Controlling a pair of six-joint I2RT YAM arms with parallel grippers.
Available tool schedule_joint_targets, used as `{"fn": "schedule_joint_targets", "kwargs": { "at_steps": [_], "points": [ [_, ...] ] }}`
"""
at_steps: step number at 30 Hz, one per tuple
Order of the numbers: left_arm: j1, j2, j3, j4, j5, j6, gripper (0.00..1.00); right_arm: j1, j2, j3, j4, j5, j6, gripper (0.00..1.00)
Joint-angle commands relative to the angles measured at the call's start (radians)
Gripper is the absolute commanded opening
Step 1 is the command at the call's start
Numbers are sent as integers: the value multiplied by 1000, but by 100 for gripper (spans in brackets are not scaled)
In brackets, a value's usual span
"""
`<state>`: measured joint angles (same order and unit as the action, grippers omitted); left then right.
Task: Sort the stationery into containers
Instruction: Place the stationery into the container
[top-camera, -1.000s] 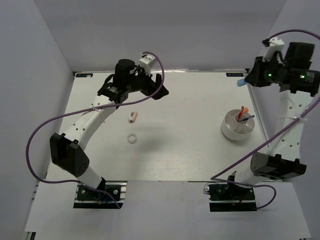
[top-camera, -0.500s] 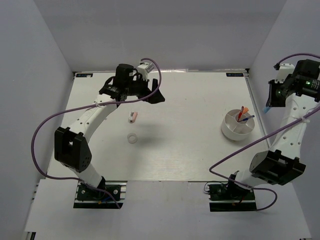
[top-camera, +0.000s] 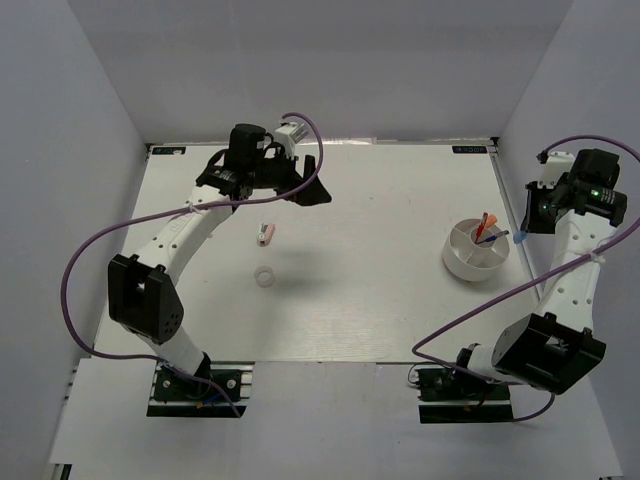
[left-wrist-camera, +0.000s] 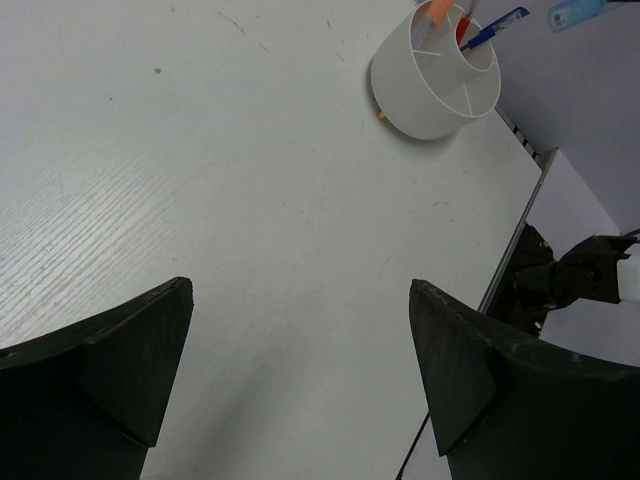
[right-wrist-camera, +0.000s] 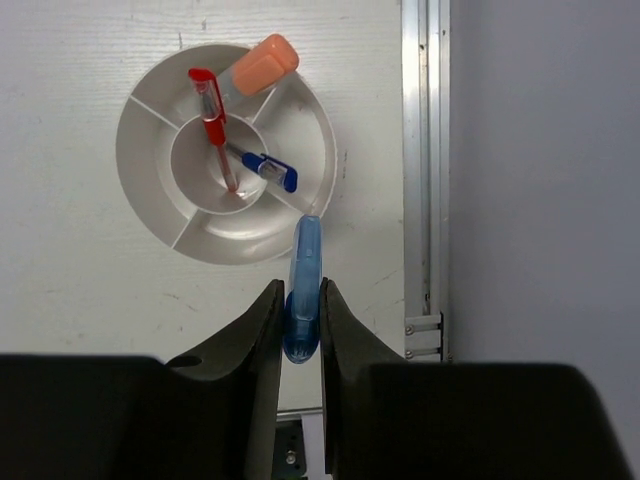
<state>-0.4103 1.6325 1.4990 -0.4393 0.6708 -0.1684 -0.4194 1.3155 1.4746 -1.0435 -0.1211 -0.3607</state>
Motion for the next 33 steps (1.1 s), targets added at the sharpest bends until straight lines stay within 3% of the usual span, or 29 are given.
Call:
{"fn": "schedule_joint_targets", "kwargs": {
  "at_steps": [1,8,30,33],
  "points": [
    [1,-22,21,-29,24,53,98,-10,-5,-10,114,11,5,0],
    [1,-2,55,-99,4,112,98,-9,28,-63,183,-23,17,0],
    [-8,23,44,-67,27,93,98,-18,152,-143,238,-81,12,0],
    [-8,17,32,-62,27,90,98,-15,153,-158,249,-89,12,5]
  ]
}}
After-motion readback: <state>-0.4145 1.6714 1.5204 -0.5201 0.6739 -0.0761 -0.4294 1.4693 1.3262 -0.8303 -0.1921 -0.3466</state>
